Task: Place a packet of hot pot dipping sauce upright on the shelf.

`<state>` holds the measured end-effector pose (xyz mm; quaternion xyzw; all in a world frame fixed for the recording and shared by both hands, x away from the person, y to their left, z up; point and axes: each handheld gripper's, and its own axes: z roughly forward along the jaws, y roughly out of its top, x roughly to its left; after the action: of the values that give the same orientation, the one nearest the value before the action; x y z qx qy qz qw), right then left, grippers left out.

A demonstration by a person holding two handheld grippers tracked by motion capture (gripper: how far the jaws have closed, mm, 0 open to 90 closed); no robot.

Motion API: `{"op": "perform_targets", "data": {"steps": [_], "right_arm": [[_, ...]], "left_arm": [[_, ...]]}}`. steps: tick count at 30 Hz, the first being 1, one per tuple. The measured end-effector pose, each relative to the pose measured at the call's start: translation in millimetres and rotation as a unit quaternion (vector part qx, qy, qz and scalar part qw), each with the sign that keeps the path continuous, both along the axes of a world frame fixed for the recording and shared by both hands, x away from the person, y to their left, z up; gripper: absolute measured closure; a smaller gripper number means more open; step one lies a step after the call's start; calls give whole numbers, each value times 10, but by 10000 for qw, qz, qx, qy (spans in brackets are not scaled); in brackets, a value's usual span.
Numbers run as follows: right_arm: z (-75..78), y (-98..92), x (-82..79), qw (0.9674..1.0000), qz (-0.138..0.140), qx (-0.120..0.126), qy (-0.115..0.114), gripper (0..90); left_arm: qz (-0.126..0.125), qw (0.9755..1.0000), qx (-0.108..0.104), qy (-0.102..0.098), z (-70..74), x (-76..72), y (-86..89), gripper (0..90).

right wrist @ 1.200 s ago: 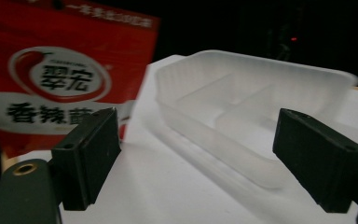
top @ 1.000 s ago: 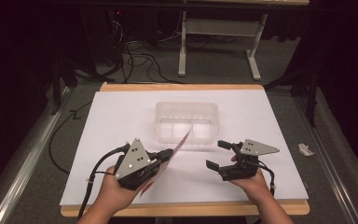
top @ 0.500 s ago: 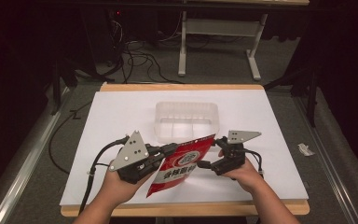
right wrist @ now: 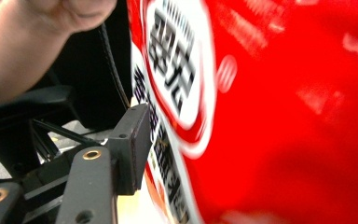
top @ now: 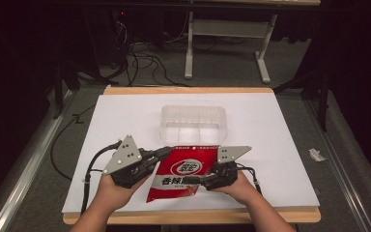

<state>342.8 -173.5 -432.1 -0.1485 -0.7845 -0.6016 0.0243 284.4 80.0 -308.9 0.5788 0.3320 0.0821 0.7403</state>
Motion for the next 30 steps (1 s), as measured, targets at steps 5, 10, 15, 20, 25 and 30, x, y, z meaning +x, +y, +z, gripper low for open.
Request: {"op": "perform_targets", "data": {"steps": [5, 10, 15, 20, 25, 30], "right_arm": [[-56, 71, -51, 9997, -37, -258, -13, 520], [-75, 139, -74, 9991, -111, -396, -52, 644], [-61, 210, -87, 9984, 13, -561, -123, 835], [-35, 244, -122, 9972, -17, -675, -325, 843], [0, 193, -115, 9974, -292, -602, -268, 847], [33, 120, -114, 9955, -612, -639, -347, 851]], "left_arm": [[137, 9999, 58, 27, -45, 31, 101, 900], [263, 9996, 112, 68, -87, 69, 193, 900], [410, 9989, 83, 207, -171, 117, 341, 900], [562, 9980, 41, 275, -234, 135, 429, 773], [1052, 9941, -6, 273, -353, 122, 526, 500], [1301, 9910, -41, 326, -481, 119, 593, 417]]}}
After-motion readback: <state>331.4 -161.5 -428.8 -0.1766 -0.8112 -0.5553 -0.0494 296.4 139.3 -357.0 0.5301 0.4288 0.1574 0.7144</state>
